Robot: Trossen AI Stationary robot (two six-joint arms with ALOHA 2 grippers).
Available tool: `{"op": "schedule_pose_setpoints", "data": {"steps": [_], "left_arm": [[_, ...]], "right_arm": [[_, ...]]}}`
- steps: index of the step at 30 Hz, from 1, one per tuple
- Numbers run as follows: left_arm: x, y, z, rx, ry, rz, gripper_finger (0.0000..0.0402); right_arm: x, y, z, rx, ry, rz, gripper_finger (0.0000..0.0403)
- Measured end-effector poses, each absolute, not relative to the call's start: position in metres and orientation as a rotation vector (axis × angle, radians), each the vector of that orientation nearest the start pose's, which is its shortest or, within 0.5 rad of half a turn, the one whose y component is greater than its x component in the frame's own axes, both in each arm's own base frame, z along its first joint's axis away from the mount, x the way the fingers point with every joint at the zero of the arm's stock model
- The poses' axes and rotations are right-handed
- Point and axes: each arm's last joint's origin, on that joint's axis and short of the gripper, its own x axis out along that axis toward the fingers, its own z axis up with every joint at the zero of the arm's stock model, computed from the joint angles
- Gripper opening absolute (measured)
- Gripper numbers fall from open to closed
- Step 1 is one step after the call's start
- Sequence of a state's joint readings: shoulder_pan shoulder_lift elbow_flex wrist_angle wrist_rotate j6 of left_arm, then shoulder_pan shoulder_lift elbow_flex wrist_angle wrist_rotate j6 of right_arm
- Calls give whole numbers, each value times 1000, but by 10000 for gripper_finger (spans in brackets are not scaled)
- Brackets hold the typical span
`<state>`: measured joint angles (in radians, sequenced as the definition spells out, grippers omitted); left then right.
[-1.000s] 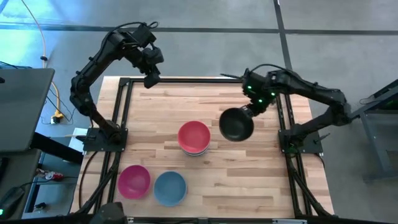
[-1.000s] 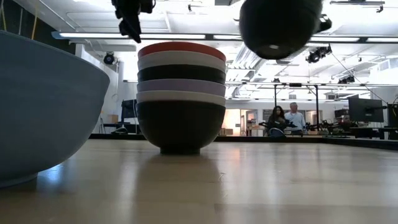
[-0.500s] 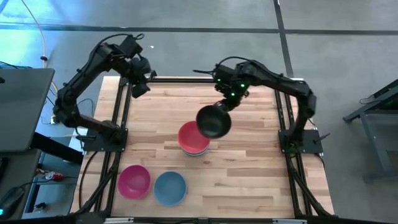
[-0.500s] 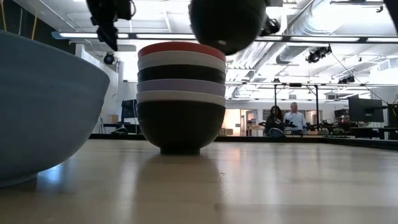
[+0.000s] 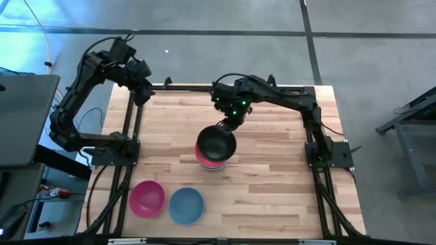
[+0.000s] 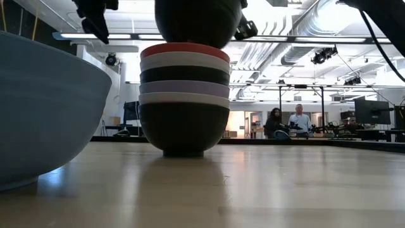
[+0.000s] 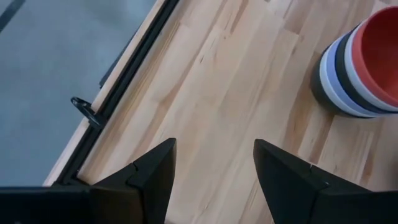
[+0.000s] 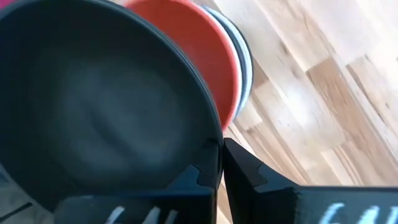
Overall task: Nest bowls inside each other
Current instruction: Stack the black bowl on top of the orange bowl
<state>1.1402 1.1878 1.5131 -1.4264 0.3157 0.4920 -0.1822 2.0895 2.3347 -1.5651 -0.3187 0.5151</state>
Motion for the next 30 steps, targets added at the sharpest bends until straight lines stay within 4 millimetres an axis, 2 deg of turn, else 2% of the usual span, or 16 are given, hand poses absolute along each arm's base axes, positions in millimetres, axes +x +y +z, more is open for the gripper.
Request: {"op": "schedule_pose_setpoints", "data": {"steps": [4, 17, 24, 30], "left_arm": [[81, 150, 402, -299, 958, 503, 204], [77, 142, 407, -292, 931, 520, 204], [76, 140, 408, -286, 925, 524, 204], [74, 136, 410, -276, 915, 528, 204]], "right_arm": [[393, -62, 348, 768, 1343, -245, 0], [406, -58, 348, 753, 1237, -272, 0], [419, -57, 327, 767, 1289, -250, 0], [421, -57, 314, 754, 1360, -266, 0]]}}
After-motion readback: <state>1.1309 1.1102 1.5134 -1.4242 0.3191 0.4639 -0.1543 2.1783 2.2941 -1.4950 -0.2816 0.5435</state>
